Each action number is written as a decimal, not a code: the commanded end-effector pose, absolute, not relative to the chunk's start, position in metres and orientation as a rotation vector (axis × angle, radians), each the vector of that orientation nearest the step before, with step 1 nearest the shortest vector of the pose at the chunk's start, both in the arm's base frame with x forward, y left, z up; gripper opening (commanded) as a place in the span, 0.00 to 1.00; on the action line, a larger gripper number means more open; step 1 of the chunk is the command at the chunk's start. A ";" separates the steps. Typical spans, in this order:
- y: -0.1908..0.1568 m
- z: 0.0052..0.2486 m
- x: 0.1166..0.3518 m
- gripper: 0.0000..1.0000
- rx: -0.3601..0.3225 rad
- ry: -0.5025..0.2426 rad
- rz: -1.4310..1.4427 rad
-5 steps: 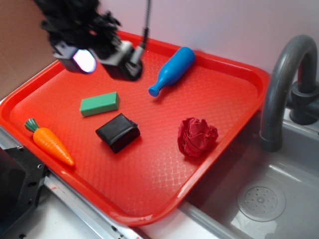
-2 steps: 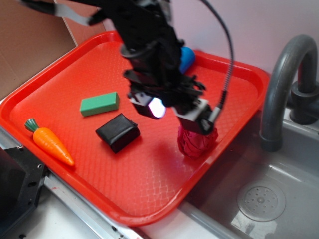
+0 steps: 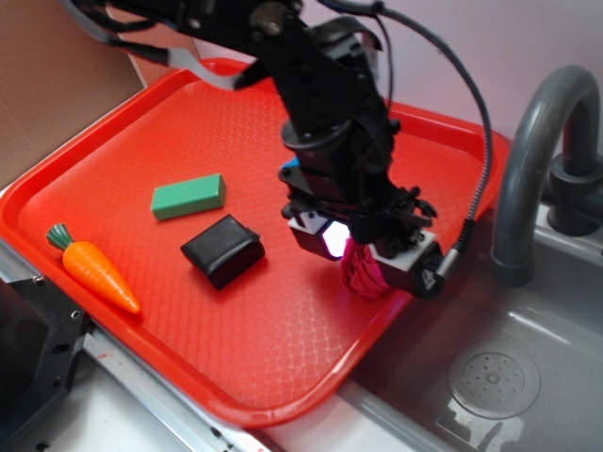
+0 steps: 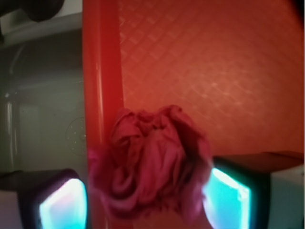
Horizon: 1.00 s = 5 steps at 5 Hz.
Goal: Grab the red paper.
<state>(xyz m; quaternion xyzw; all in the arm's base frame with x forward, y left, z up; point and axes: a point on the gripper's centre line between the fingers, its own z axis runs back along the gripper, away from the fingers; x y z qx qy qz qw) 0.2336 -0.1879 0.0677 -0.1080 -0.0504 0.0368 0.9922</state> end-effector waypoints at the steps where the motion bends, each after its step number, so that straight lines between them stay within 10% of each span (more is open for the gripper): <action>1: -0.198 0.061 0.245 1.00 -0.194 -0.121 0.093; 2: -0.197 0.056 0.245 0.00 -0.185 -0.124 0.097; 5: -0.163 0.101 0.243 0.00 -0.192 -0.185 0.184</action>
